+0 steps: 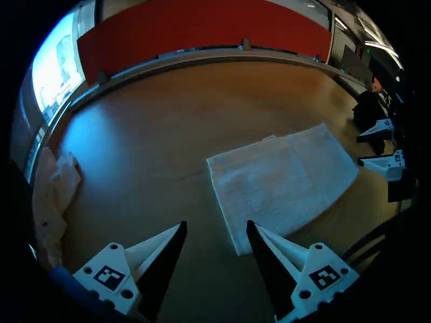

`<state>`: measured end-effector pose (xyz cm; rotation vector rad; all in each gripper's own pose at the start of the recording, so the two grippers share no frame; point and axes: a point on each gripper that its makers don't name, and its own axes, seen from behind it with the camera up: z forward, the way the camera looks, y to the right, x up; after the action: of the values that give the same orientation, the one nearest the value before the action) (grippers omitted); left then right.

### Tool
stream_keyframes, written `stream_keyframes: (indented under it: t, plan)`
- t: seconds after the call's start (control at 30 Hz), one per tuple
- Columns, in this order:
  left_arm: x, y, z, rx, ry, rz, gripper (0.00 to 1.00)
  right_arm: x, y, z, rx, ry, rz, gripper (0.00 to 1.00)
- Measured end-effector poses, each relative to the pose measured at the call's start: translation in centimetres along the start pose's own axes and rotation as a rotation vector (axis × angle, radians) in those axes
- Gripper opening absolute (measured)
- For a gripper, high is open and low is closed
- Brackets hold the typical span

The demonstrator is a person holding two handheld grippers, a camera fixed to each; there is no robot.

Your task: Fold towel

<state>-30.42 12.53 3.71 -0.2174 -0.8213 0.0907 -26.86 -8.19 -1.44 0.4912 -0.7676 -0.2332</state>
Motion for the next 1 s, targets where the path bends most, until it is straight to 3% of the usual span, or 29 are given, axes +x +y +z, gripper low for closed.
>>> stream_keyframes:
  t: [0.33, 1.0]
  plan:
    - [-2.8, 0.4, -1.9, 0.006, -0.007, -0.068, 0.81, -1.5, -0.7, -1.2, 0.006, -0.006, -0.004, 0.85]
    - [-5.1, -0.2, -4.4, 0.034, -0.001, -0.110, 0.81, -2.6, -1.6, -0.7, 0.056, -0.035, -0.065, 0.85]
